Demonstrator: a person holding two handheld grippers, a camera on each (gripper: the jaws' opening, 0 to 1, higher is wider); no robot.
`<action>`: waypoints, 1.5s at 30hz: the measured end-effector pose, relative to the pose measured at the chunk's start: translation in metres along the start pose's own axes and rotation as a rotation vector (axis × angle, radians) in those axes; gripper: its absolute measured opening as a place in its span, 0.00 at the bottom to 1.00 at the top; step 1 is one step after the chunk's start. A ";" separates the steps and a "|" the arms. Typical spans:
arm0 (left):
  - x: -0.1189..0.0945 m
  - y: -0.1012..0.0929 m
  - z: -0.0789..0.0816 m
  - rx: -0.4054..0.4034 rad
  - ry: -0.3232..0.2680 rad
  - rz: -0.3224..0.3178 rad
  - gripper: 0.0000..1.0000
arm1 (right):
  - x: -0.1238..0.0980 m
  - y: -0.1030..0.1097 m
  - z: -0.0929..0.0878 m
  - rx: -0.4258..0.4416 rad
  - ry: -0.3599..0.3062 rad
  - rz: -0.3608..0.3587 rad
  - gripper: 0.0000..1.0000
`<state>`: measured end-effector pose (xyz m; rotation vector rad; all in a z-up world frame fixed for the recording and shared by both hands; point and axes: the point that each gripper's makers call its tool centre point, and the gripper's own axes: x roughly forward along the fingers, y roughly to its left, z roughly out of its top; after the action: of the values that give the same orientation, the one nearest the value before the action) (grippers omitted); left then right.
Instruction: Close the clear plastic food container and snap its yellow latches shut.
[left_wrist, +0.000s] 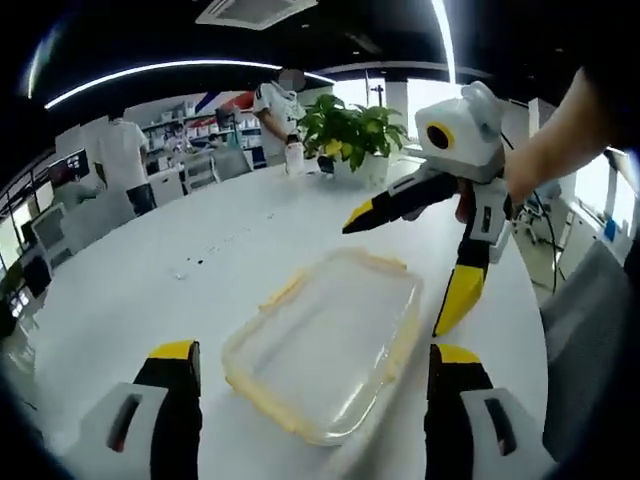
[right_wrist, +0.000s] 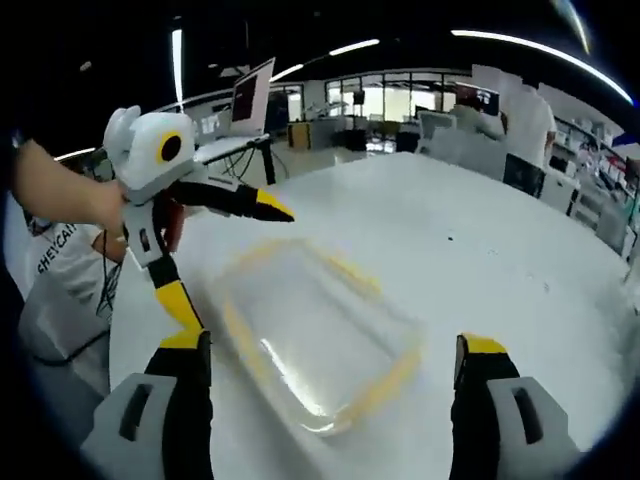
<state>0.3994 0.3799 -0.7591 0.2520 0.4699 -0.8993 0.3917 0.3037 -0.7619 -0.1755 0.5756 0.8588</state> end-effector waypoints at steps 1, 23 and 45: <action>0.000 0.000 0.000 -0.013 -0.009 0.001 0.92 | 0.000 0.001 -0.002 0.003 0.001 0.000 1.00; -0.016 -0.009 -0.040 -0.231 -0.045 0.065 0.93 | -0.013 0.011 -0.024 0.122 -0.115 -0.086 1.00; -0.034 -0.013 -0.048 -0.296 -0.039 0.083 0.88 | -0.036 0.015 -0.024 0.166 -0.125 -0.087 0.97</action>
<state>0.3572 0.4153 -0.7846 -0.0162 0.5455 -0.7411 0.3526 0.2809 -0.7609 0.0047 0.5154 0.7286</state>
